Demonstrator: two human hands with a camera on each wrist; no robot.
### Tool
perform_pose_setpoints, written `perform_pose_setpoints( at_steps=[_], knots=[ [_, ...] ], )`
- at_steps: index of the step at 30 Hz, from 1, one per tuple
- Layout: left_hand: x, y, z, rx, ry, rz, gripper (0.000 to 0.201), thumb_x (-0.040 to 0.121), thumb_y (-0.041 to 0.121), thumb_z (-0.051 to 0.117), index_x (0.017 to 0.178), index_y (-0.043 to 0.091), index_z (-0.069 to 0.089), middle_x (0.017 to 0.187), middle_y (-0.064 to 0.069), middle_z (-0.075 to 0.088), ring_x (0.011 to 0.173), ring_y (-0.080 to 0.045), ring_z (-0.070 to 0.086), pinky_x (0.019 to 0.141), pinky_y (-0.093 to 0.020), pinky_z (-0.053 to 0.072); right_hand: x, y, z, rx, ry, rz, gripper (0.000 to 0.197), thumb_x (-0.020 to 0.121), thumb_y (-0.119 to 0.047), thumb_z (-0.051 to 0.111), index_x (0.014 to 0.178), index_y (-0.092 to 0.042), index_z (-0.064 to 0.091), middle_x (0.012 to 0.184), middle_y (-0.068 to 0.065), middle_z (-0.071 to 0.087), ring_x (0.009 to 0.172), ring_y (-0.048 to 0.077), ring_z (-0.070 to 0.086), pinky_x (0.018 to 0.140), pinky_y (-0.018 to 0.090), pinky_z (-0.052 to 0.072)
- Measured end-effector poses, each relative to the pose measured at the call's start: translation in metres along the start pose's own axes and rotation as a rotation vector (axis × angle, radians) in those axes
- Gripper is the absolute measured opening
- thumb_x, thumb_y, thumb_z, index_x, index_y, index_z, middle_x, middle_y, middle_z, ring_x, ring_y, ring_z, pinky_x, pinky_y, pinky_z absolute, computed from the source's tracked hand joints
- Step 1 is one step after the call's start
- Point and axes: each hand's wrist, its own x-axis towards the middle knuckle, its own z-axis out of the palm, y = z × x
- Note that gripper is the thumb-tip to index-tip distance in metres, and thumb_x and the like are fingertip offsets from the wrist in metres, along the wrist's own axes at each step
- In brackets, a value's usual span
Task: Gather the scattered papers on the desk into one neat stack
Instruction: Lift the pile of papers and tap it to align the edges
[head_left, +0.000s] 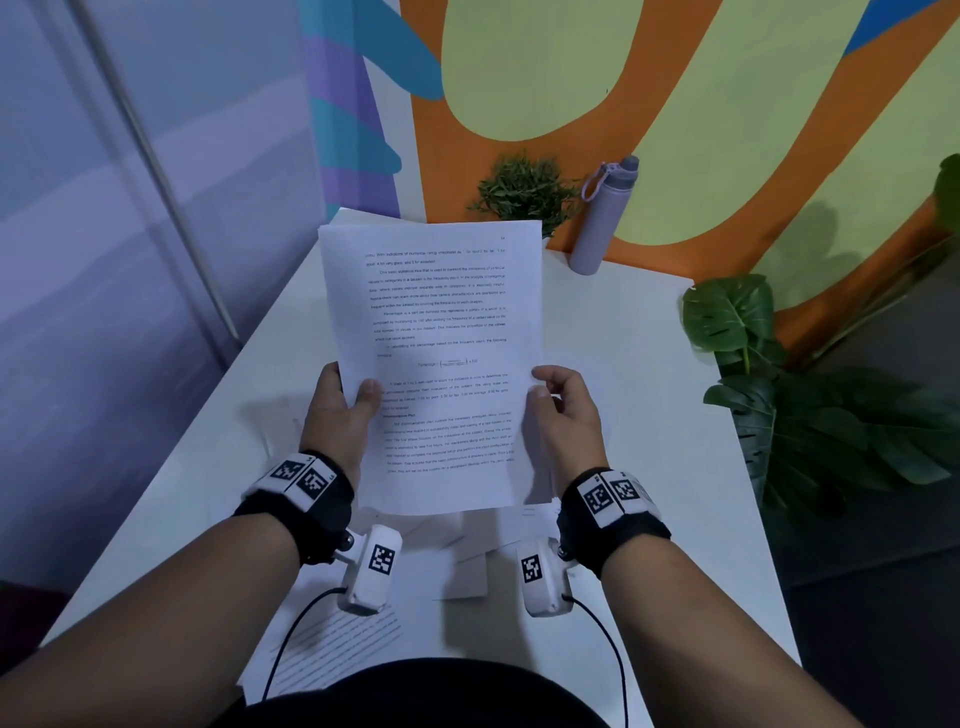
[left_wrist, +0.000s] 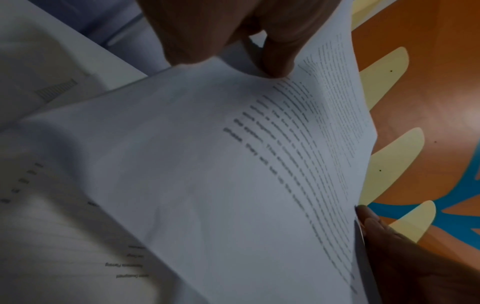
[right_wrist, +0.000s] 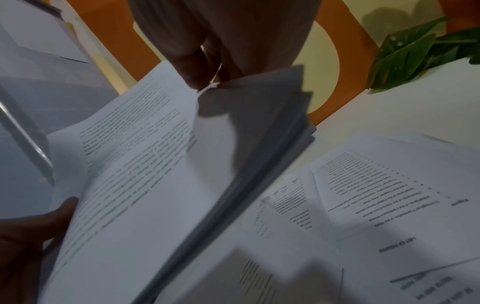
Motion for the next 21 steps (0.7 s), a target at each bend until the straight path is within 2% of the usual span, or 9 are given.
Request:
perform_pose_setpoints(
  at_steps=[3, 6, 10, 11, 13, 15, 17, 19, 21],
  knots=[
    [0.000, 0.000, -0.001, -0.015, 0.000, -0.012, 0.023, 0.094, 0.014, 0.051, 0.095, 0.037, 0.053, 0.103, 0.015, 0.065, 0.097, -0.007, 0.061, 0.090, -0.031, 0.046, 0.000, 0.000, 0.002, 0.012, 0.005, 0.010, 0.017, 0.094, -0.014, 0.052, 0.104, -0.027, 0.057, 0.089, -0.009, 0.053, 0.077, 0.002, 0.050, 0.067, -0.001, 0.040],
    [0.002, -0.001, -0.004, -0.024, 0.003, -0.039, 0.021, 0.094, 0.013, 0.050, 0.099, 0.034, 0.053, 0.104, 0.015, 0.065, 0.098, -0.009, 0.061, 0.094, -0.033, 0.046, -0.001, -0.003, 0.004, 0.050, 0.019, 0.026, 0.023, 0.094, -0.009, 0.051, 0.098, -0.030, 0.058, 0.086, -0.009, 0.054, 0.074, -0.002, 0.051, 0.073, 0.005, 0.041],
    [0.006, -0.003, -0.009, -0.007, 0.008, -0.074, 0.019, 0.094, 0.014, 0.051, 0.111, 0.022, 0.051, 0.109, 0.008, 0.064, 0.104, -0.016, 0.060, 0.103, -0.039, 0.044, 0.002, -0.004, 0.004, 0.246, -0.002, 0.090, 0.027, 0.094, -0.002, 0.049, 0.089, -0.022, 0.066, 0.073, -0.006, 0.063, 0.074, 0.012, 0.055, 0.081, 0.026, 0.046],
    [0.006, -0.003, -0.010, -0.002, 0.010, -0.081, 0.022, 0.094, 0.014, 0.051, 0.115, 0.019, 0.050, 0.113, 0.004, 0.063, 0.107, -0.018, 0.059, 0.104, -0.041, 0.042, 0.002, -0.006, 0.004, 0.281, -0.018, 0.092, 0.027, 0.095, 0.000, 0.048, 0.089, -0.019, 0.066, 0.066, -0.008, 0.062, 0.069, 0.012, 0.054, 0.077, 0.027, 0.047],
    [0.006, -0.003, -0.012, -0.007, 0.020, -0.103, 0.029, 0.095, 0.015, 0.051, 0.124, 0.015, 0.048, 0.122, -0.002, 0.060, 0.114, -0.022, 0.056, 0.107, -0.042, 0.040, 0.002, -0.009, 0.003, 0.278, -0.044, 0.079, 0.025, 0.095, 0.002, 0.047, 0.088, -0.016, 0.063, 0.054, -0.012, 0.052, 0.057, 0.008, 0.045, 0.062, 0.021, 0.042],
    [0.008, -0.004, -0.014, -0.018, 0.023, -0.122, 0.035, 0.094, 0.017, 0.052, 0.128, 0.013, 0.045, 0.129, -0.005, 0.057, 0.120, -0.024, 0.054, 0.109, -0.043, 0.037, 0.002, -0.012, 0.003, 0.251, -0.075, 0.079, 0.025, 0.095, 0.002, 0.048, 0.085, -0.018, 0.061, 0.053, -0.012, 0.049, 0.052, 0.006, 0.041, 0.053, 0.019, 0.037],
    [0.008, -0.003, -0.014, -0.020, 0.007, -0.119, 0.033, 0.094, 0.017, 0.052, 0.127, 0.013, 0.046, 0.128, -0.005, 0.059, 0.119, -0.023, 0.055, 0.108, -0.042, 0.038, 0.002, -0.014, 0.003, 0.220, -0.096, 0.088, 0.028, 0.093, 0.002, 0.050, 0.081, -0.020, 0.063, 0.063, -0.005, 0.055, 0.056, 0.011, 0.043, 0.052, 0.023, 0.034],
    [0.008, -0.001, -0.014, -0.022, -0.011, -0.101, 0.025, 0.095, 0.014, 0.051, 0.119, 0.016, 0.049, 0.115, 0.001, 0.063, 0.107, -0.016, 0.060, 0.100, -0.036, 0.043, 0.002, -0.015, 0.002, 0.172, -0.106, 0.092, 0.024, 0.092, -0.002, 0.053, 0.081, -0.020, 0.065, 0.071, 0.000, 0.060, 0.060, 0.012, 0.048, 0.053, 0.023, 0.038],
    [0.008, -0.001, -0.014, -0.007, -0.018, -0.086, 0.020, 0.095, 0.013, 0.050, 0.114, 0.019, 0.050, 0.107, 0.006, 0.064, 0.100, -0.013, 0.061, 0.095, -0.034, 0.045, 0.002, -0.018, 0.001, 0.116, -0.137, 0.080, 0.015, 0.094, -0.016, 0.055, 0.084, -0.019, 0.066, 0.075, -0.002, 0.062, 0.063, 0.010, 0.052, 0.058, 0.021, 0.043]
  ],
)
